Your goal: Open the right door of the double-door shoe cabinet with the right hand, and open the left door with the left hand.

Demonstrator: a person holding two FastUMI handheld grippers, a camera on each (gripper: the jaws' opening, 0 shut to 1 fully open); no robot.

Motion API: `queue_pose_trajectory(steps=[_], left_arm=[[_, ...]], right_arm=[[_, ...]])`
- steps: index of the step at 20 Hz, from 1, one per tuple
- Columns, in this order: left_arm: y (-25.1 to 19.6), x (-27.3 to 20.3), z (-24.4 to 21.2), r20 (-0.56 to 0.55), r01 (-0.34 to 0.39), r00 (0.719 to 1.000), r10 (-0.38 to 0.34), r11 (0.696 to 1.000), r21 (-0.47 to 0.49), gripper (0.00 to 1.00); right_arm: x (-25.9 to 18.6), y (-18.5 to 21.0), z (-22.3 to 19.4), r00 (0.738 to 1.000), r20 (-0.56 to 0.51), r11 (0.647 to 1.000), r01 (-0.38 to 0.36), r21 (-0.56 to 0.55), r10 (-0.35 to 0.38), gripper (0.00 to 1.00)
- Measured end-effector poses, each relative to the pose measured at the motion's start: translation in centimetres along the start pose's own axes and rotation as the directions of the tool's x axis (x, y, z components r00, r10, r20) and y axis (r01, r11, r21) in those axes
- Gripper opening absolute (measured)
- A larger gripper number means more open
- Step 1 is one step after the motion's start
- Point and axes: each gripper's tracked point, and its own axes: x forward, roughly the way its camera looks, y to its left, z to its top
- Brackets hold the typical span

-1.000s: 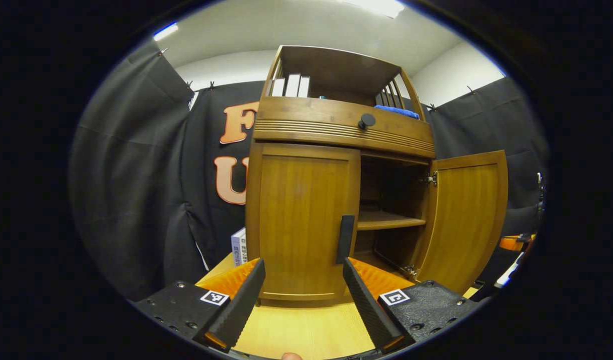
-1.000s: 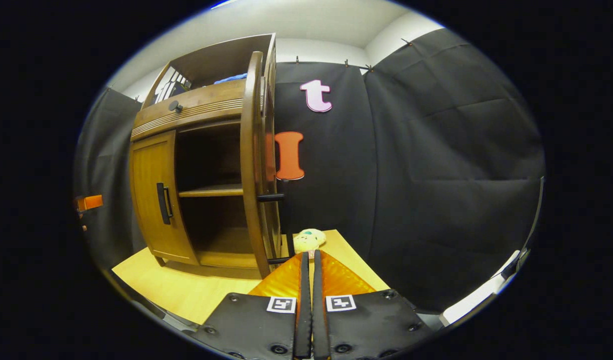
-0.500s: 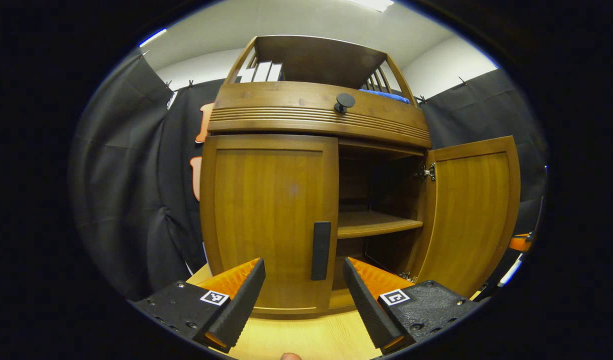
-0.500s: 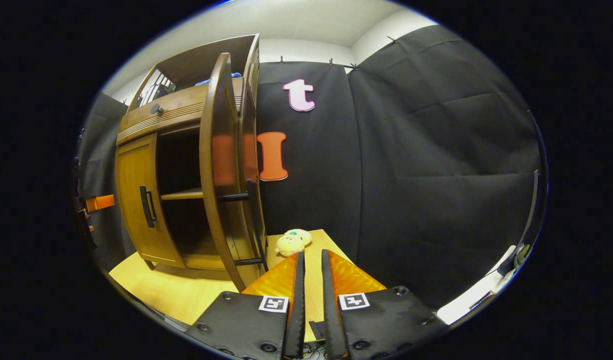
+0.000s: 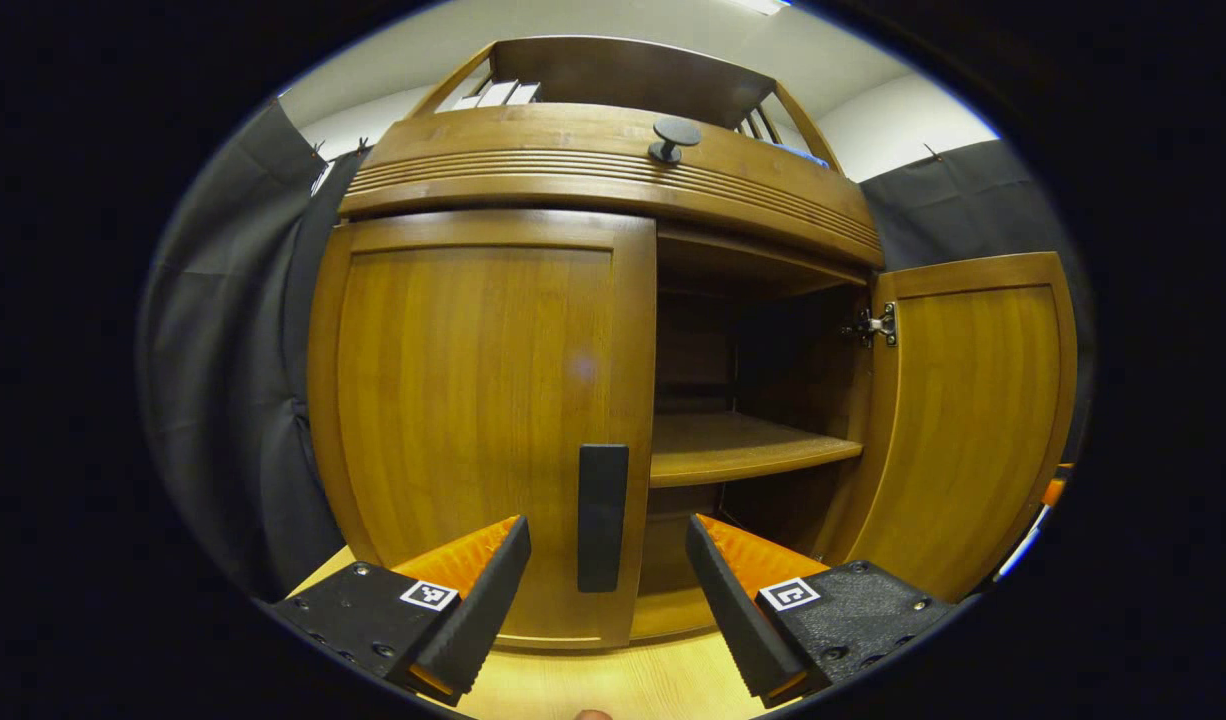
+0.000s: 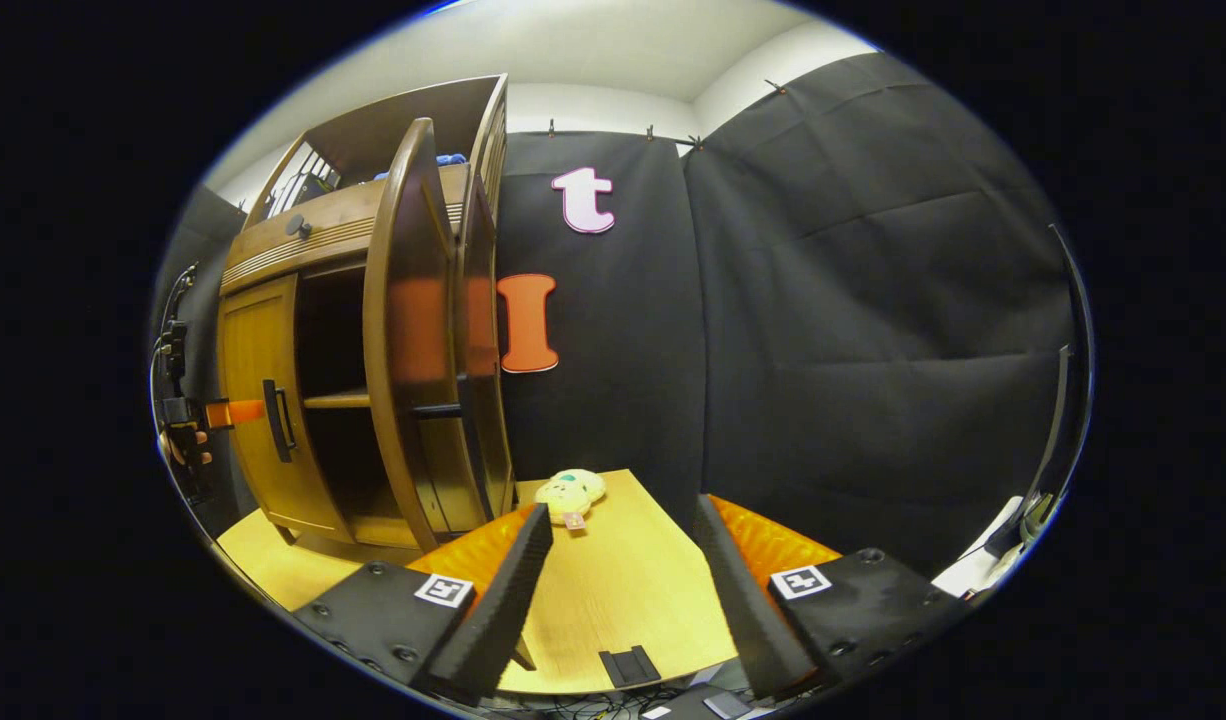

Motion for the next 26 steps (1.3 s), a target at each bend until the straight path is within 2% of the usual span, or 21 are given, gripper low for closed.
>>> queue_pose_trajectory(steps=[2,4,8,10,11,13,14,18,20,21,22,26], left_arm=[[0.5,1.7,-0.3,0.004,-0.031,1.000,0.031,0.999,0.020,0.92],[1.0,3.1,-1.0,-0.004,-0.058,0.998,0.059,0.998,0.020,0.92],[1.4,5.0,-2.1,-0.027,-0.068,0.997,0.068,0.998,-0.009,0.89],[1.5,5.5,-2.1,-0.016,-0.072,0.997,0.071,0.997,-0.002,0.78],[1.5,5.8,-2.2,-0.019,-0.068,0.997,0.068,0.998,-0.001,0.77],[1.7,6.3,-2.6,-0.028,-0.067,0.997,0.067,0.998,-0.004,0.66],[1.4,6.4,-2.7,-0.028,-0.055,0.998,0.054,0.998,-0.015,0.56],[0.8,6.3,-2.6,-0.025,-0.036,0.999,0.035,0.999,-0.012,0.36],[0.9,6.1,-2.6,-0.030,-0.027,0.999,0.027,1.000,0.004,0.34],[1.0,6.0,-2.6,-0.026,-0.021,0.999,0.021,1.000,-0.003,0.31],[1.0,5.9,-2.5,-0.027,-0.010,1.000,0.009,1.000,-0.005,0.30],[0.6,5.0,-2.2,-0.040,0.037,0.999,-0.037,0.999,-0.011,0.24]], right_arm=[[0.2,-0.5,-0.1,1.000,0.003,1.000,0.017,-0.009,-0.017,0.99],[0.6,-0.5,-0.2,1.000,0.000,1.000,0.022,-0.003,-0.022,0.99],[1.6,-1.3,-0.9,0.999,-0.016,0.999,0.042,0.013,-0.042,0.99],[2.1,-1.4,-1.2,0.999,-0.025,0.999,0.044,0.020,-0.044,0.99],[2.3,-1.7,-1.3,0.998,-0.027,0.999,0.049,0.021,-0.048,0.92],[2.6,-1.9,-1.4,0.998,-0.026,0.998,0.056,0.025,-0.055,0.92],[2.6,-1.9,-1.4,0.998,-0.025,0.998,0.056,0.027,-0.055,0.91],[2.6,-1.5,-1.5,0.998,-0.024,0.998,0.054,0.018,-0.053,0.92],[2.4,-1.3,-1.4,0.998,-0.022,0.999,0.053,0.013,-0.052,0.92],[2.3,-1.1,-1.3,0.998,-0.021,0.999,0.053,0.012,-0.053,0.99],[2.1,-1.1,-1.2,0.998,-0.019,0.998,0.055,0.010,-0.054,0.92],[1.0,-0.4,-0.6,0.999,-0.005,0.999,0.053,0.001,-0.053,0.92]])
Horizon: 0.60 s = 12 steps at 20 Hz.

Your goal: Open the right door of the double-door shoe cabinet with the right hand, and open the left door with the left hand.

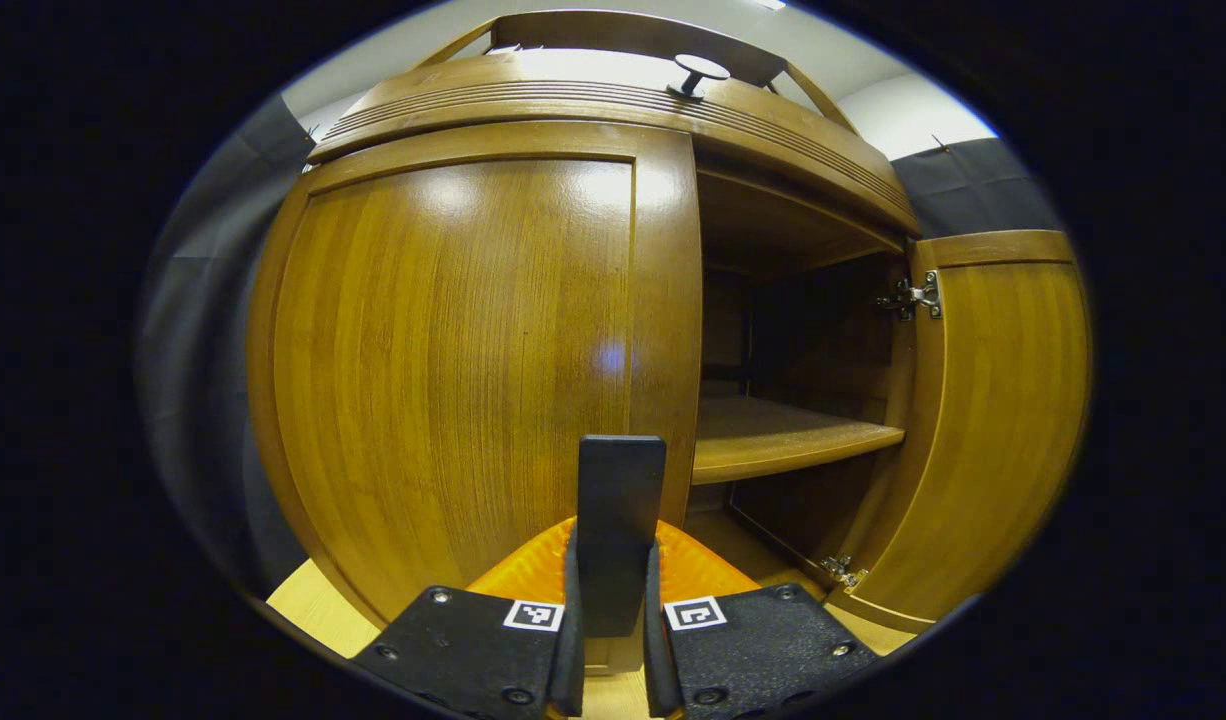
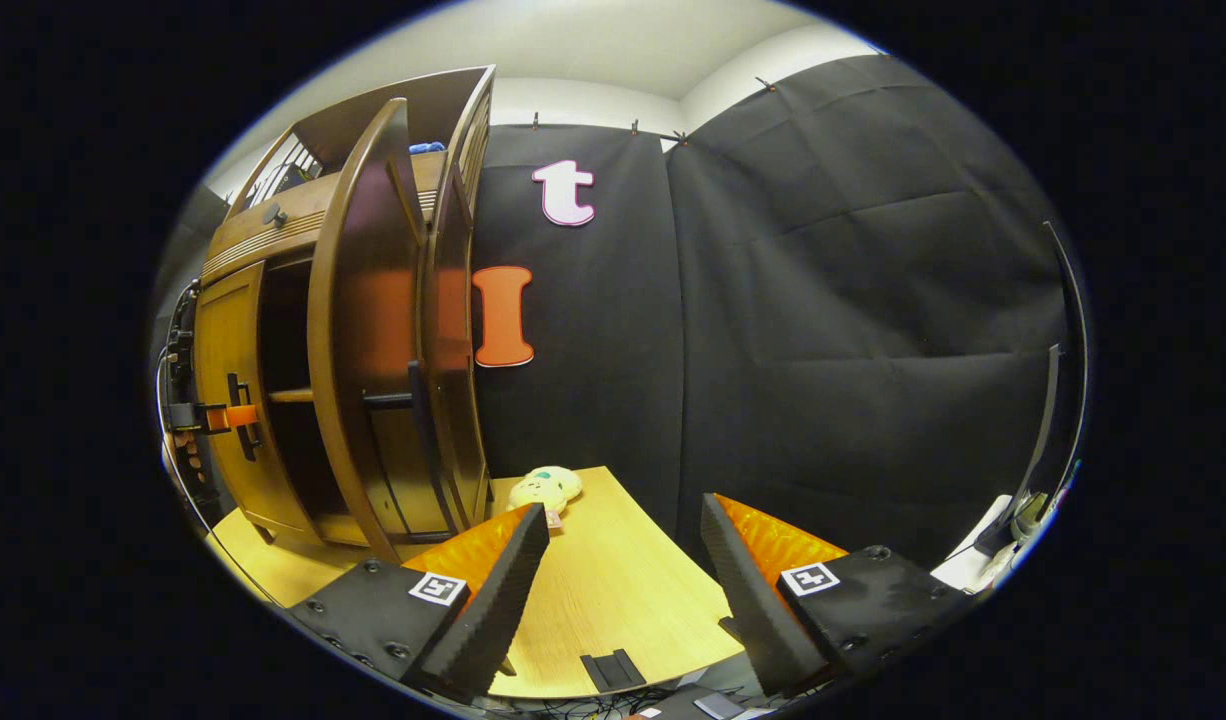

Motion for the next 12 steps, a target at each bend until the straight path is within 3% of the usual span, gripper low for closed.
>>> queue_pose_trajectory(steps=[9,11,12], left_arm=[[0.2,-2.3,2.1,-0.001,0.068,0.998,-0.068,0.998,0.001,0.22],[0.4,-3.3,2.2,-0.003,0.074,0.997,-0.074,0.997,0.001,0.23],[0.5,-3.5,2.4,-0.004,0.078,0.997,-0.078,0.997,0.003,0.22]], right_arm=[[-2.4,3.9,1.7,0.999,0.031,0.999,-0.041,-0.030,0.042,0.92],[-2.9,4.3,2.1,0.998,0.035,0.998,-0.046,-0.035,0.047,1.00],[-3.3,4.5,2.3,0.998,0.039,0.998,-0.050,-0.035,0.052,0.99]])
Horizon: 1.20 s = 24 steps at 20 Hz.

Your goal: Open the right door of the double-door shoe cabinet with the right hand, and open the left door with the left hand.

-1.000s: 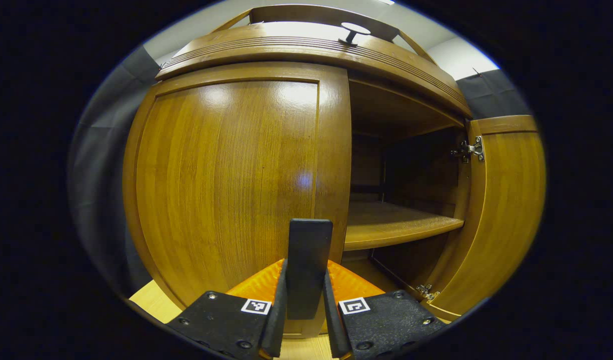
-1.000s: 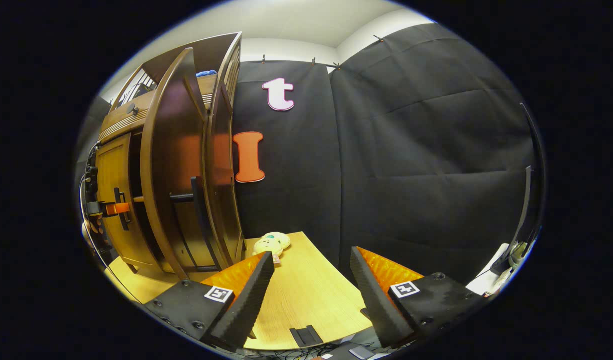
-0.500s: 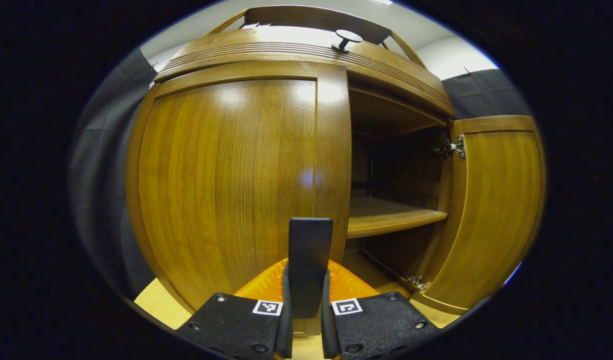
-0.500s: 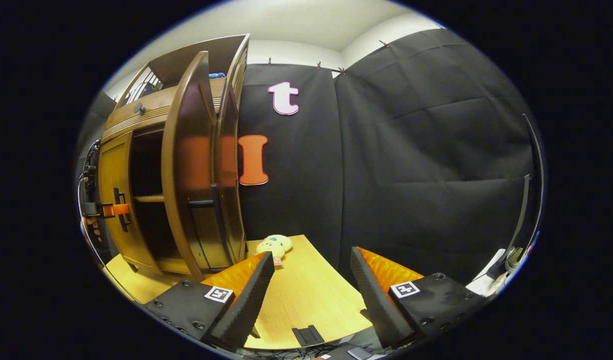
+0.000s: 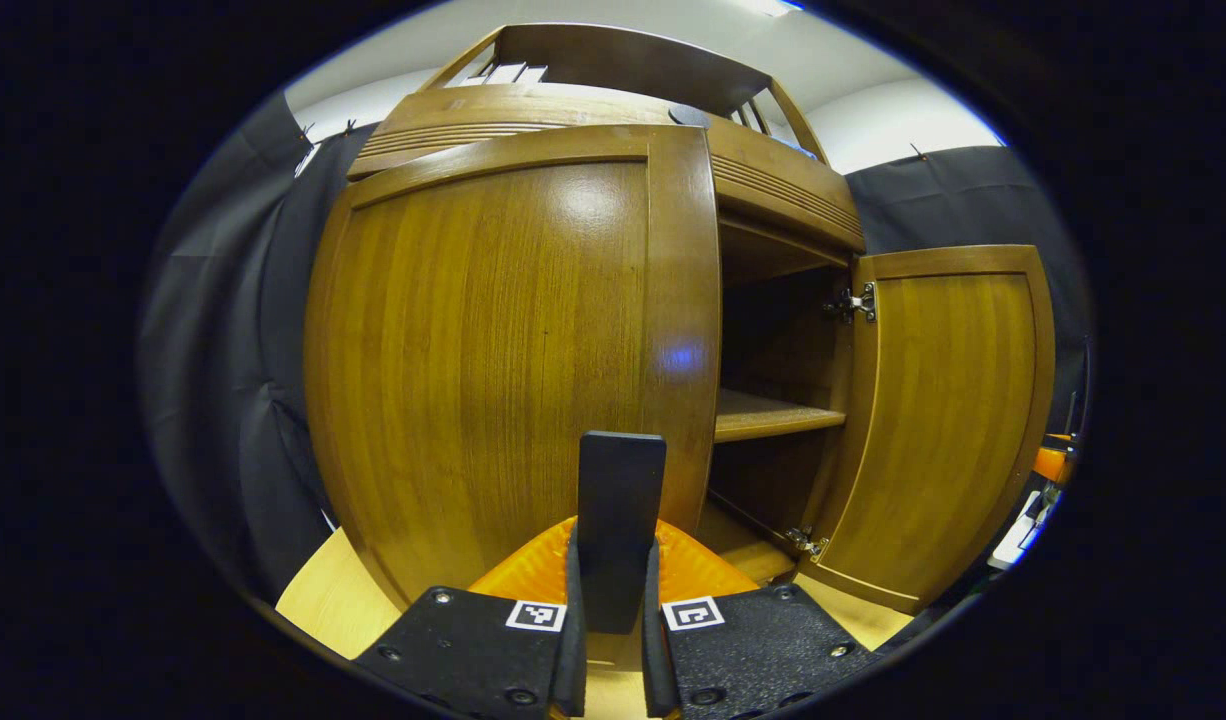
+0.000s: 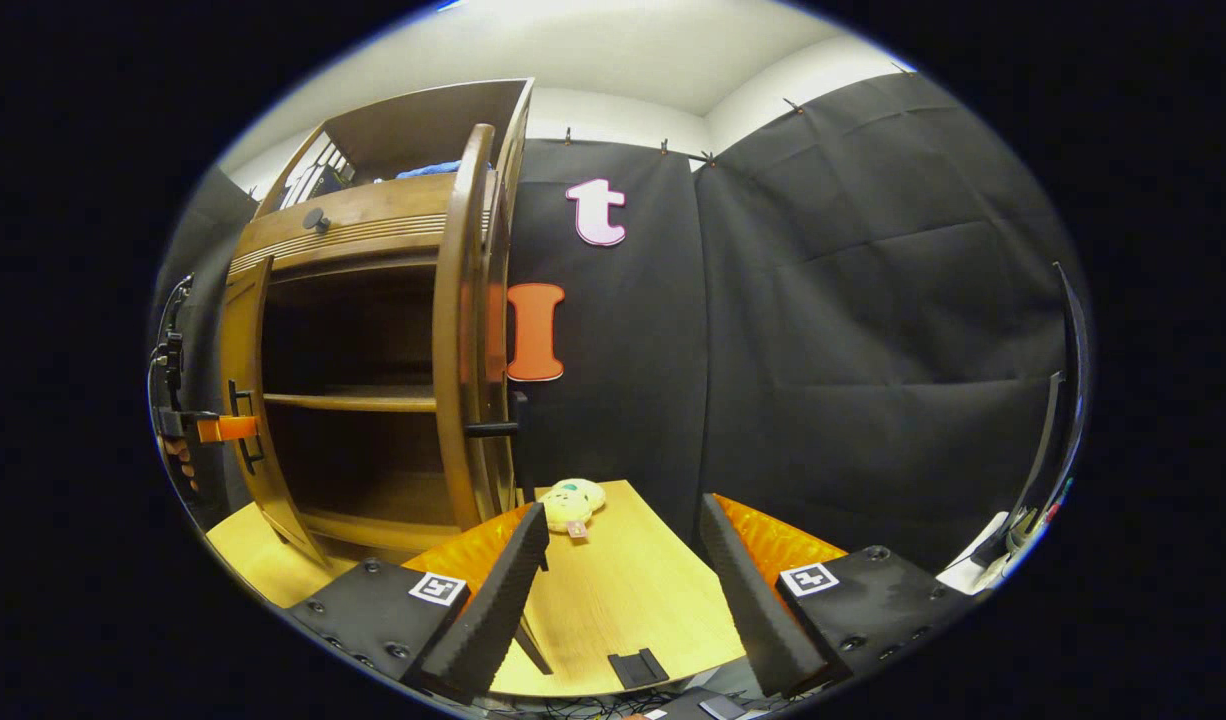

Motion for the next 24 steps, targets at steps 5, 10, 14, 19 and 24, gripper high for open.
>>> queue_pose_trajectory(steps=[5,10,14,19,24], left_arm=[[0.5,-1.6,0.4,0.003,0.011,1.000,-0.011,1.000,-0.002,0.22],[2.2,-5.1,0.0,0.007,0.009,1.000,-0.008,1.000,-0.003,0.22],[3.5,-7.2,0.0,0.007,-0.003,1.000,0.003,1.000,-0.004,0.23],[5.3,-9.2,0.1,0.014,-0.015,1.000,0.015,1.000,-0.005,0.20],[6.9,-10.6,-0.1,0.015,-0.036,0.999,0.036,0.999,-0.003,0.16]], right_arm=[[-1.4,0.9,1.1,1.000,0.028,1.000,-0.003,-0.006,0.003,0.91],[-2.4,2.0,1.2,0.999,0.027,1.000,-0.018,0.005,0.017,0.91],[-2.9,2.9,1.7,0.999,0.038,0.999,-0.032,-0.002,0.032,0.91],[-3.3,4.0,1.9,0.998,0.044,0.999,-0.051,-0.009,0.051,0.91],[-3.5,4.7,2.1,0.997,0.047,0.998,-0.063,-0.009,0.063,0.91]])
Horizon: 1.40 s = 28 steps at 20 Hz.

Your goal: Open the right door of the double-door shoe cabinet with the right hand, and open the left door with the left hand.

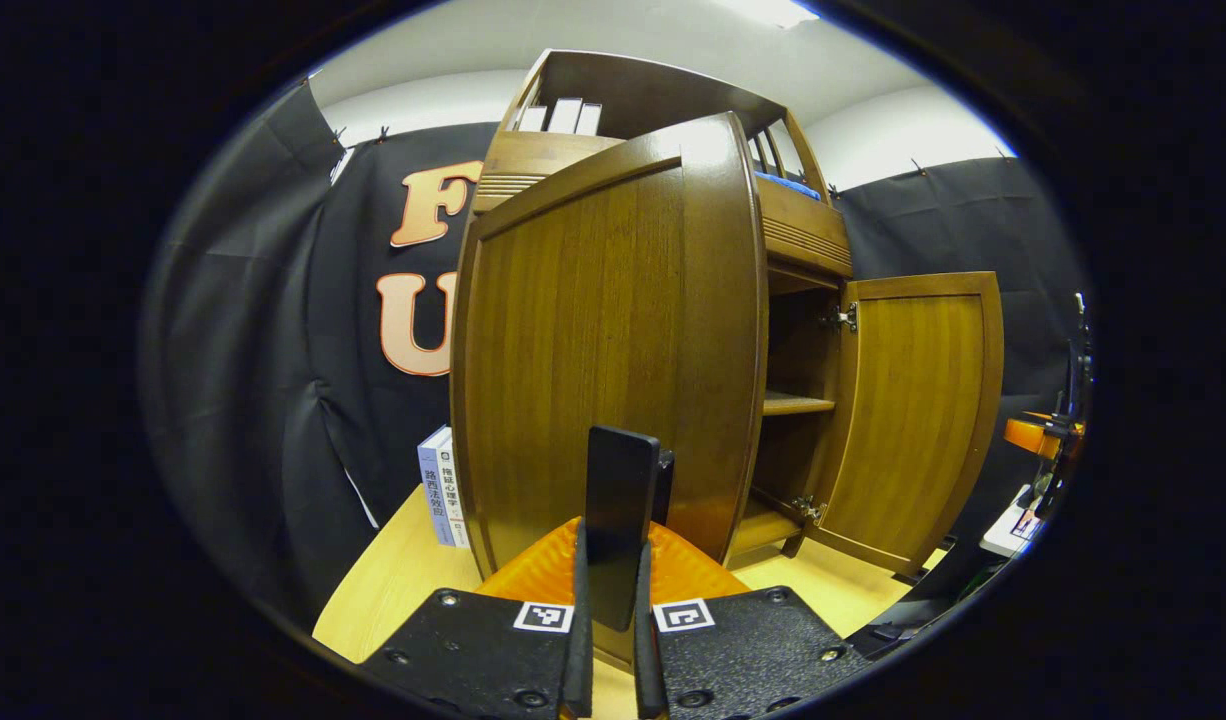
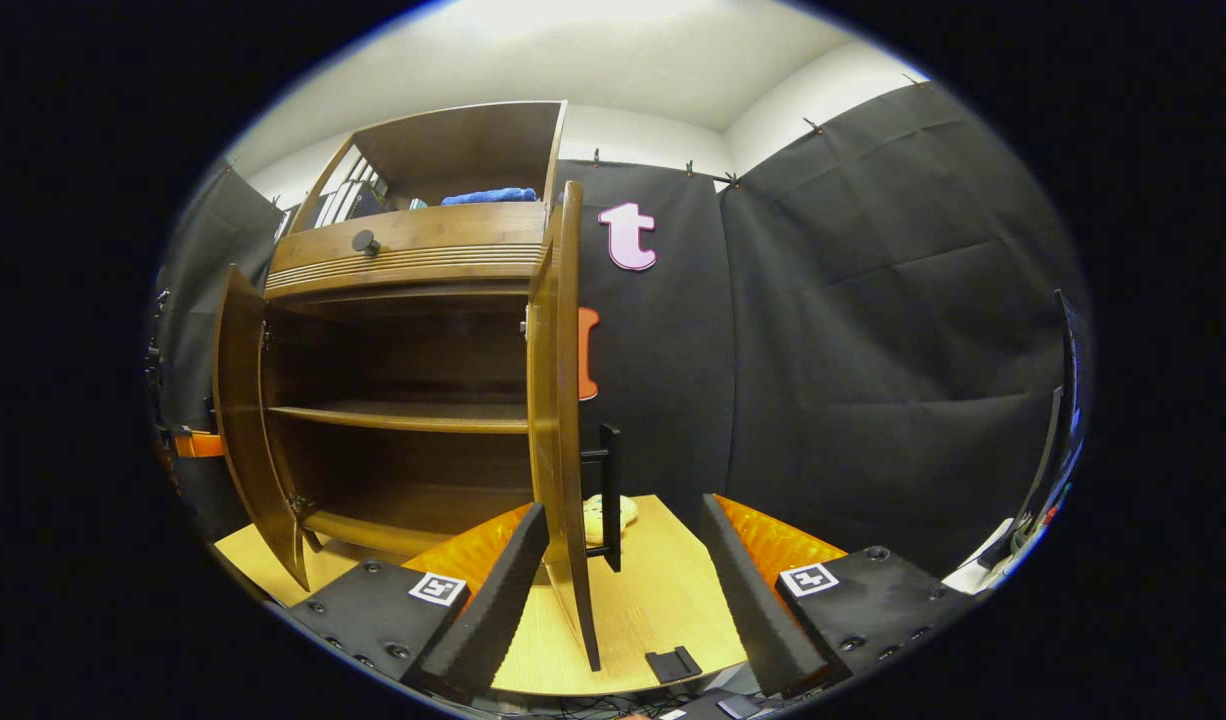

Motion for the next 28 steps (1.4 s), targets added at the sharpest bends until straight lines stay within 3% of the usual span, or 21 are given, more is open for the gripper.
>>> queue_pose_trajectory(steps=[4,6,8,11,12,21,26,28], left_arm=[[1.3,-1.0,0.1,0.003,-0.031,1.000,0.031,0.999,0.014,0.16],[2.3,-1.6,0.2,0.005,-0.050,0.999,0.050,0.999,0.012,0.11],[3.2,-2.1,0.2,0.009,-0.066,0.998,0.066,0.998,0.012,0.11],[4.7,-2.9,0.2,0.013,-0.104,0.994,0.104,0.994,0.020,0.11],[5.3,-3.2,0.3,0.015,-0.116,0.993,0.115,0.993,0.014,0.11],[10.4,-5.1,0.4,0.030,-0.216,0.976,0.216,0.976,0.008,0.04],[11.1,-5.6,0.2,0.027,-0.197,0.980,0.197,0.980,-0.016,0.02],[11.3,-5.7,0.1,0.028,-0.204,0.979,0.203,0.979,0.015,0.01]], right_arm=[[-0.3,0.3,0.2,1.000,0.006,1.000,-0.006,-0.003,0.006,0.91],[-0.4,0.4,0.4,1.000,0.009,1.000,-0.008,-0.001,0.008,0.91],[-0.4,0.6,0.4,1.000,0.009,1.000,-0.012,0.004,0.012,1.00],[-0.5,1.1,0.5,1.000,0.009,1.000,-0.022,0.002,0.022,1.00],[-0.5,1.4,0.6,1.000,0.010,1.000,-0.025,0.000,0.025,0.91],[-0.5,2.7,1.0,0.999,0.022,0.999,-0.048,-0.008,0.048,0.93],[-0.5,2.8,1.0,0.998,0.025,0.999,-0.054,0.003,0.054,1.00],[-0.6,2.8,0.8,0.998,0.022,0.998,-0.058,0.006,0.058,0.91]])
